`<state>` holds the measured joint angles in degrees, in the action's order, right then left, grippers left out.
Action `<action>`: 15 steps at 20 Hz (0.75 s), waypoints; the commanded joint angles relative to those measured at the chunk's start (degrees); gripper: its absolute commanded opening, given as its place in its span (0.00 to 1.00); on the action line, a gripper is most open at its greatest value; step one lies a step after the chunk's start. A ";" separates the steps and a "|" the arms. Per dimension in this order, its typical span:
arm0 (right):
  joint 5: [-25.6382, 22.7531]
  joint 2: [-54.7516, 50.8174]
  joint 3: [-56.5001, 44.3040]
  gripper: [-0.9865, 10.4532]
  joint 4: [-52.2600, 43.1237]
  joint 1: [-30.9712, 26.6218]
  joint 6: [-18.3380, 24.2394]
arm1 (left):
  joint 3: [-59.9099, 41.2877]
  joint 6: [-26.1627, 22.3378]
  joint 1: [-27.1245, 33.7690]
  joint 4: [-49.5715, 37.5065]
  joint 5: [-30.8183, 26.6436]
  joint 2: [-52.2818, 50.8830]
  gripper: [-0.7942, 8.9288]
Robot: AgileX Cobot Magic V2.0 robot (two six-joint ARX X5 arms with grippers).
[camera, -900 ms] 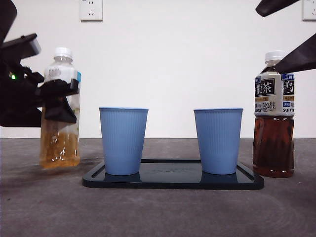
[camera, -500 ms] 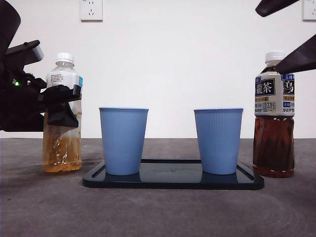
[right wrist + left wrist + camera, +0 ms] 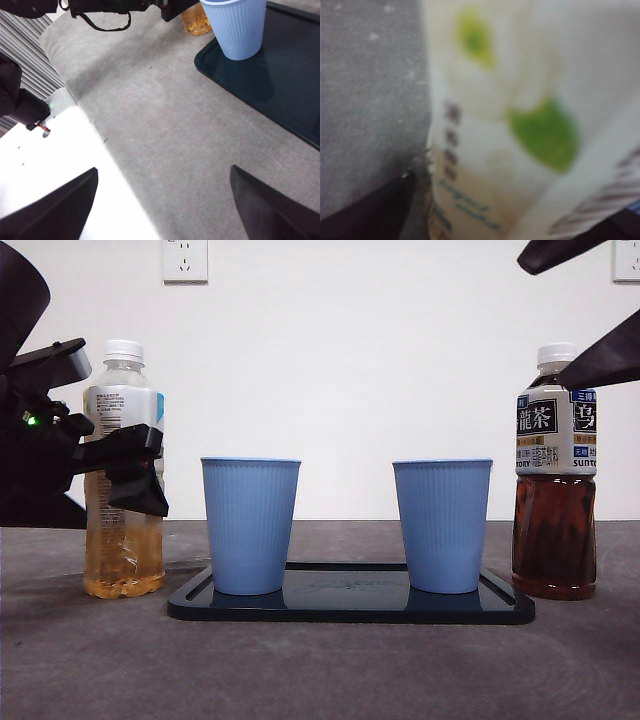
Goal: Pour the drink into the cup
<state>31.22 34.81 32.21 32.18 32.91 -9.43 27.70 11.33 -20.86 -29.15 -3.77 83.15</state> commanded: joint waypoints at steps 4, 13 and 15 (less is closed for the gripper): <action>-0.24 0.31 0.92 0.45 -0.39 0.39 -0.39 | 0.42 0.33 -0.15 2.36 -0.13 -1.53 0.63; -4.46 0.31 0.92 0.45 -0.44 0.39 -0.35 | 0.42 0.33 -0.22 14.21 -0.09 -9.66 0.63; -6.47 0.31 0.92 0.45 -0.44 0.39 -0.35 | 0.42 0.33 -0.33 18.08 -0.04 -12.72 0.63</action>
<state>25.56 34.81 32.21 32.18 32.91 -9.43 27.70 11.35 -20.88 -11.99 -3.95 71.20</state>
